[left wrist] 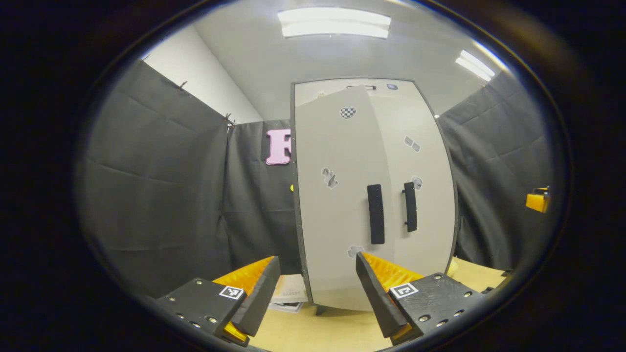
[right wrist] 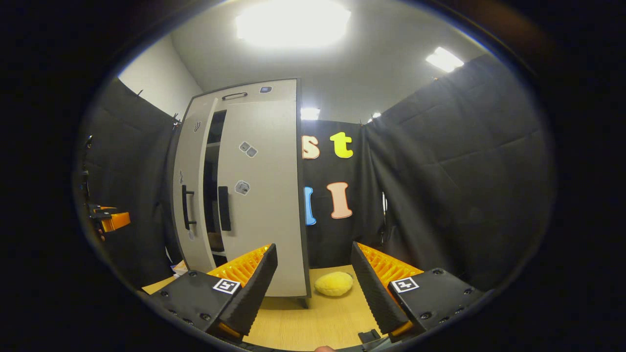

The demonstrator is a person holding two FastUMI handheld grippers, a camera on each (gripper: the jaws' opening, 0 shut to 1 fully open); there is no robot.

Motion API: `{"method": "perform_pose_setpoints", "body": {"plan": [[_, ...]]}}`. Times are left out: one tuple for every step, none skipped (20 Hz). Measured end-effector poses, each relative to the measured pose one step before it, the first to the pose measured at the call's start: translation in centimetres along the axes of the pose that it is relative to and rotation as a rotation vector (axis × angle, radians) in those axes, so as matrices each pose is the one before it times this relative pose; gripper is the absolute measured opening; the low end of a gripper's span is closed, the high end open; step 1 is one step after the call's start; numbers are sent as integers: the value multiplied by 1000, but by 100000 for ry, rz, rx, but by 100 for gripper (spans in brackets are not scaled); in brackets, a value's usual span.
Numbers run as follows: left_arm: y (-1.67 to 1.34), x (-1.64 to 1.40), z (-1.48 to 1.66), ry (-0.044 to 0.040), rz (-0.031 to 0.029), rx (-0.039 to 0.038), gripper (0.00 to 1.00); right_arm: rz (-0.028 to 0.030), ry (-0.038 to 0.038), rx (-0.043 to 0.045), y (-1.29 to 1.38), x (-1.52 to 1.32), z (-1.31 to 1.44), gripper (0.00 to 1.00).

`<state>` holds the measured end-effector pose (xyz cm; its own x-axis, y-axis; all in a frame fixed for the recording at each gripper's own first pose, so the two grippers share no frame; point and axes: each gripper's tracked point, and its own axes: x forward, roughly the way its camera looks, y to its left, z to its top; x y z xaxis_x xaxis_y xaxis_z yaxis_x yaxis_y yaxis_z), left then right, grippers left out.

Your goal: Grab one shoe with the right hand and put it into the shoe cabinet, grab the other shoe with the left hand and put it into the shoe cabinet; then close the right door with the right hand and the left door with the left hand.

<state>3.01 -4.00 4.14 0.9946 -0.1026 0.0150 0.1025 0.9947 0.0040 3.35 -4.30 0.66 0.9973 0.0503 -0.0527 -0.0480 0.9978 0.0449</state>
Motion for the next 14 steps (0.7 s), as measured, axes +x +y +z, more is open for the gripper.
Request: {"method": "perform_pose_setpoints", "body": {"plan": [[473,-623,-100,302,384,-274,91,702,-161,-281,549,-374,181,92],[482,-658,-23,106,230,-157,91,417,-457,-694,397,-443,221,96],[521,-550,-39,-263,536,122,91,203,-656,-721,278,-653,176,96],[621,-724,-109,-71,411,190,91,307,-849,-549,330,-588,247,96],[424,-688,27,-54,277,176,92,425,-570,-450,364,-536,104,96],[504,-455,-122,345,451,41,92,400,-289,-332,362,-438,59,96],[346,-363,-104,322,145,-76,92,499,-289,-402,366,-543,151,92],[351,-417,-117,262,146,-58,98,402,-346,-422,256,-350,150,92],[220,-435,-133,339,-138,-37,98,-38,-355,-269,89,-370,176,96],[85,-245,-71,443,-351,-168,92,2,-364,35,140,-317,122,92],[186,-206,-212,388,30,-100,92,-43,-236,338,99,-359,1,92],[225,-179,-172,351,260,400,92,148,30,392,83,-299,-20,96],[269,-333,-175,181,533,773,98,200,140,264,106,-152,-91,92],[207,-322,-10,40,504,872,98,-2,262,87,-1,-234,-193,92]]}}
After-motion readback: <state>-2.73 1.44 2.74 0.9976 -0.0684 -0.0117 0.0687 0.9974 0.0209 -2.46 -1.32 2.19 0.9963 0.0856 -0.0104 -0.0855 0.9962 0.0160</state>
